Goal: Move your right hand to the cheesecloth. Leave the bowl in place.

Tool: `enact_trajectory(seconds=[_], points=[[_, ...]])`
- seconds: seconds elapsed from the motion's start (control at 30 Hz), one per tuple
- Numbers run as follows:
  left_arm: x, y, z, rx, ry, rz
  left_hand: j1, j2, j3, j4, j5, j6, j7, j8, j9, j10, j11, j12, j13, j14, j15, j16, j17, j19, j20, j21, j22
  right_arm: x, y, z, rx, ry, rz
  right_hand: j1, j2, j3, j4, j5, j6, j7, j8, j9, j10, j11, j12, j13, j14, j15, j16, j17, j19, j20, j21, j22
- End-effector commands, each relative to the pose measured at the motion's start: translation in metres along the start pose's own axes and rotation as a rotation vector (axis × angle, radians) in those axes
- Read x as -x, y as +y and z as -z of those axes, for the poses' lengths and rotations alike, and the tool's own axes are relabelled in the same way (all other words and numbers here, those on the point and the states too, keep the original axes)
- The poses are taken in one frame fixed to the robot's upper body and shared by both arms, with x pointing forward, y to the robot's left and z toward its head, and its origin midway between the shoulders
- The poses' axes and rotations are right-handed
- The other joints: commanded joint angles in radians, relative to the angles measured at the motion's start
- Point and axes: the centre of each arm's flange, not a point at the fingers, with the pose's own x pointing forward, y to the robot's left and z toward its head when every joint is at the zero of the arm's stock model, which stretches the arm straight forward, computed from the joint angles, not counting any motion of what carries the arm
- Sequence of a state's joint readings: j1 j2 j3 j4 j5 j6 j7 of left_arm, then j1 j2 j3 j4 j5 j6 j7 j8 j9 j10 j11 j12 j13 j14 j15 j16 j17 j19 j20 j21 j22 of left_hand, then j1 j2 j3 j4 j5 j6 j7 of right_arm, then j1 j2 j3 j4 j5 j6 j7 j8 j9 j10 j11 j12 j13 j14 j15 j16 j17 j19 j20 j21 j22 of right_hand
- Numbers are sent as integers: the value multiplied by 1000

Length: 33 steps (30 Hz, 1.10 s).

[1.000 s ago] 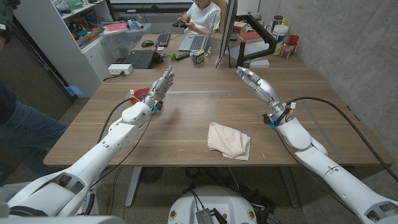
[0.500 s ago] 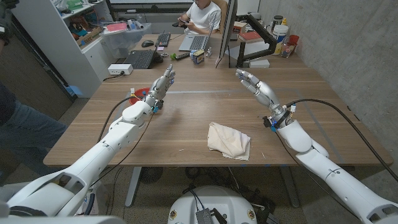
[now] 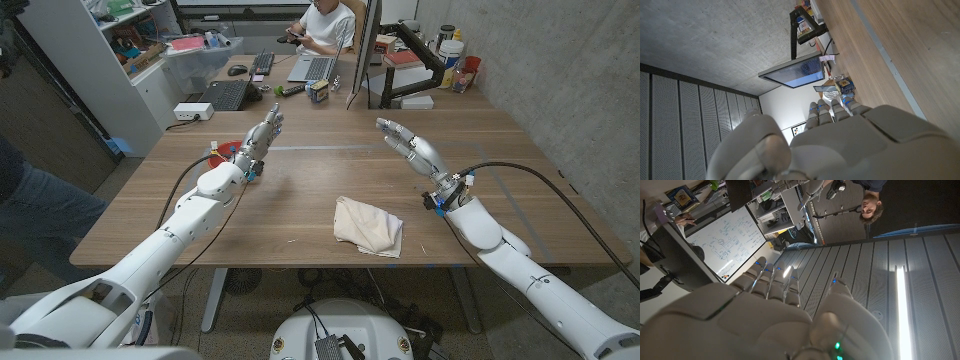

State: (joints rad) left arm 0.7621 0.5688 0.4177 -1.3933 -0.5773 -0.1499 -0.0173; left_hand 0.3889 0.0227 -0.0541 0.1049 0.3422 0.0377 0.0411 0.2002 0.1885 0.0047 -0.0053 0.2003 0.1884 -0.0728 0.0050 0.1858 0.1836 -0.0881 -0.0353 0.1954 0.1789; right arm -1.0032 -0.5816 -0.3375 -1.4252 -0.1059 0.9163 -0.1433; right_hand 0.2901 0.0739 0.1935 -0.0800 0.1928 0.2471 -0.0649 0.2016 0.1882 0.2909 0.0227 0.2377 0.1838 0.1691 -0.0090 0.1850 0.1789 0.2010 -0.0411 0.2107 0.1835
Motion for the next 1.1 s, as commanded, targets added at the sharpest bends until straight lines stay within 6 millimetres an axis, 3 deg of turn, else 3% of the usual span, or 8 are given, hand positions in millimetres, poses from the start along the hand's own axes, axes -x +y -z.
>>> enact_trajectory(seconds=[0.03,0.37,0.67,1.0,1.1], points=[[5,-3,0,-13,6,8,1,12,-4,1,-2,8,4,4,1,0,-9,5,3,-9,-3,5,5,-12,0,2,2,7,11,-4,33,-12,-35,4,-5,2,-8,5,22,-34,12,3,-3,-13,-4,3,-16,1,-3,5,-4,-7,-5,2],[9,-2,0,-21,11,6,1,13,-5,1,-2,12,4,5,1,0,-7,5,3,-10,-4,4,5,-12,1,2,2,10,17,-7,70,-31,-60,8,-6,3,-12,6,30,-39,12,3,-10,-21,-8,3,-10,5,0,5,-3,-1,-5,2],[10,-2,0,-20,11,1,2,14,-7,1,-3,15,3,6,1,-1,-11,5,3,-10,-5,4,5,-14,5,2,2,11,20,-10,122,-49,-85,12,-7,3,-17,8,10,-57,0,3,-19,-41,-13,4,18,32,8,4,11,38,-1,3],[9,-2,-2,-21,5,2,3,15,-8,1,-4,16,5,5,1,0,-12,5,3,-10,-5,5,5,-15,6,2,2,11,27,-10,173,-64,-131,13,-6,3,-18,8,7,-60,-2,3,-20,-46,-14,4,23,33,8,4,13,41,-1,3],[9,-2,-4,-22,2,2,3,16,-9,1,-4,16,4,5,1,-1,-11,5,3,-11,-5,4,5,-15,7,2,2,10,29,-9,198,-72,-141,12,-7,3,-18,8,-1,-60,-5,3,-21,-47,-15,4,28,46,9,4,13,44,-1,3]])
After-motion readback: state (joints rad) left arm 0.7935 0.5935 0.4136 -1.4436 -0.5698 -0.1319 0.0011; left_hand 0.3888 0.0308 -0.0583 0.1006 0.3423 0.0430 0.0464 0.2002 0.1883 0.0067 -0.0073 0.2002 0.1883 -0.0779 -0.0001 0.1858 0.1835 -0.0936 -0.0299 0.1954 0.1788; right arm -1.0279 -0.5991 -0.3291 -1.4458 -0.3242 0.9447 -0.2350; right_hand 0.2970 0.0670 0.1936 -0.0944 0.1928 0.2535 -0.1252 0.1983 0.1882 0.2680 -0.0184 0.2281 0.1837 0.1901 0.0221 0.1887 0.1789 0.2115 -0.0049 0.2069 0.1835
